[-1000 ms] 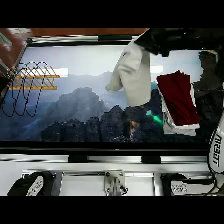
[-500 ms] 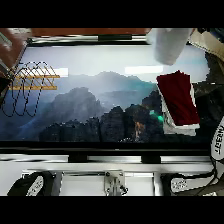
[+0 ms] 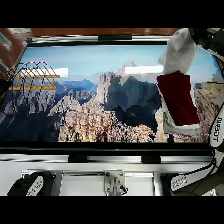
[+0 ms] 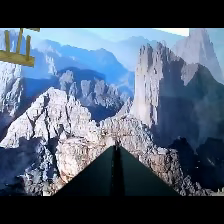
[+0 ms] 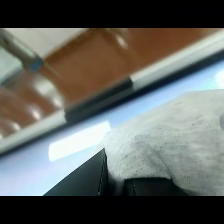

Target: Fold the shirts.

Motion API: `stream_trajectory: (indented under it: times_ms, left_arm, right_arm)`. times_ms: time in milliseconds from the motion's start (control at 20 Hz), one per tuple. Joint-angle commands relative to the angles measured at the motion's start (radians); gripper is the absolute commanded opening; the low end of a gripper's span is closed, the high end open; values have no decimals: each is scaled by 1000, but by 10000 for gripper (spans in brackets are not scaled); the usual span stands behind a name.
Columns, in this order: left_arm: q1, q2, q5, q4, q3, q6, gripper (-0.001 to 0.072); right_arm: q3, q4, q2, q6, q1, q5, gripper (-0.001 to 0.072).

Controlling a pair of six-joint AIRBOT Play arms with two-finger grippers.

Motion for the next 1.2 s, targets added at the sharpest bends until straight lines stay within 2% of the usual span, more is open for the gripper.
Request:
stream_trajectory:
  times_ms: [0, 250, 450, 650, 800, 1150]
  left_arm:
    - [-1, 0, -4, 0, 0, 0, 39]
    - [-1, 0, -4, -5, 0, -1, 39]
    - [-1, 1, -5, -12, 0, 0, 39]
    - [-1, 0, -5, -12, 0, 0, 39]
    - [-1, 0, -5, -12, 0, 0, 39]
    - [-1, 1, -5, -12, 0, 0, 39]
  right_arm:
    - [1, -103, 30, 62, -64, -303, 84]
    - [1, -364, 131, 261, -144, -651, 85]
    - [1, -375, 146, 338, -171, -904, 85]
    - [0, -422, 146, 385, -160, -1074, 85]
    - [-13, -518, 148, 430, -148, -1118, 85]
    - [-175, -486, 149, 555, -98, -1119, 86]
